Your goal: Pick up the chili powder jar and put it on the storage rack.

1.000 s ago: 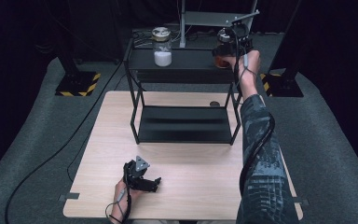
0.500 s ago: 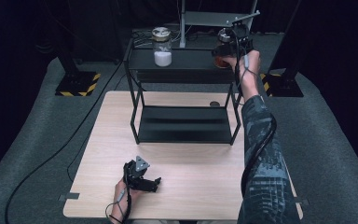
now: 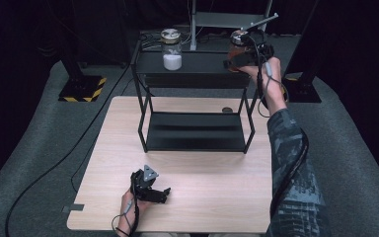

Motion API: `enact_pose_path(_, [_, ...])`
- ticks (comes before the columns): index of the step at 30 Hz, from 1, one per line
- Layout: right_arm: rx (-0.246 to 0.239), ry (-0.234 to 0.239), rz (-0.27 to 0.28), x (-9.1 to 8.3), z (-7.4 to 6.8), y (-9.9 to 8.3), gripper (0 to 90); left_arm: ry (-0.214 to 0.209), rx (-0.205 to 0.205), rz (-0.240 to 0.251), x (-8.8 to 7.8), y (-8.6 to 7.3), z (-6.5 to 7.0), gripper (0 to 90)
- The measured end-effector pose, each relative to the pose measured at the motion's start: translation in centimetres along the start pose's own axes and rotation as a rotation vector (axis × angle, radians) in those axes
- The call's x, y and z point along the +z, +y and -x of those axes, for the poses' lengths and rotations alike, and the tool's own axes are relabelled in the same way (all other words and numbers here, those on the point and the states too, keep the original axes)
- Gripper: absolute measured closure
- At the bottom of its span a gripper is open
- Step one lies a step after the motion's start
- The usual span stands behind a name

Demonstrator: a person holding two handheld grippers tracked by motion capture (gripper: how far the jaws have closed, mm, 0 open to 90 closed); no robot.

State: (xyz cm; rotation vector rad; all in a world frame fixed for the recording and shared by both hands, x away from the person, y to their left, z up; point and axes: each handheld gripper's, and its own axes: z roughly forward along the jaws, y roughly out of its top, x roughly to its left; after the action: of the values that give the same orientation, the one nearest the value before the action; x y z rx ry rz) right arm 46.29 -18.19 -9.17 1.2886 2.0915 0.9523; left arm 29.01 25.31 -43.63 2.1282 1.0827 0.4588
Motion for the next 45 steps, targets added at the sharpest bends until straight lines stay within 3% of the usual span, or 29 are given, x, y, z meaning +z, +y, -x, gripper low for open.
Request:
enact_pose_path(4, [-0.028,0.010,0.016,-1.2,-0.2,-1.4,0.0,0.000,-0.001,0.001,0.0,0.0,0.0,0.0])
enact_pose_path(9, [-0.074,0.028,0.061,-3.1,-0.6,-4.5,0.0,0.001,0.000,0.002,0.0,0.0,0.0,0.0])
enact_pose_path(19, [-0.146,0.085,0.120,-5.3,-1.3,-13.3,0.0,0.001,0.005,0.000,0.0,0.0,0.0,0.0])
enact_pose_path(25, [-0.155,0.109,0.142,-5.7,-1.8,-18.9,0.0,0.001,0.005,0.000,0.0,0.0,0.0,0.0])
enact_pose_path(30, [-0.158,0.118,0.130,-5.4,-2.3,-23.1,0.0,0.001,0.003,0.000,0.0,0.0,0.0,0.0])
enact_pose_path(31, [-0.158,0.118,0.130,-5.4,-2.3,-23.1,0.0,0.001,0.003,0.000,0.0,0.0,0.0,0.0])
enact_pose_path(33, [-0.135,0.134,0.120,-4.8,-2.4,-26.2,0.0,0.001,0.002,0.001,0.0,0.0,0.0,0.0])
enact_pose_path(37, [-0.090,0.153,0.081,-3.0,-2.7,-30.3,0.0,0.001,0.002,0.001,0.0,0.0,0.0,0.0])
enact_pose_path(39, [-0.091,0.154,0.059,-2.3,-2.9,-31.8,0.0,0.001,0.002,0.001,0.0,0.0,0.0,0.0])
enact_pose_path(41, [-0.053,0.173,0.054,-1.6,-2.8,-33.7,0.0,0.001,0.002,0.001,0.0,0.0,0.0,0.0])
enact_pose_path(45, [-0.027,0.182,0.035,-0.2,-3.1,-36.7,0.0,0.000,0.002,0.000,0.0,0.0,0.0,0.0])
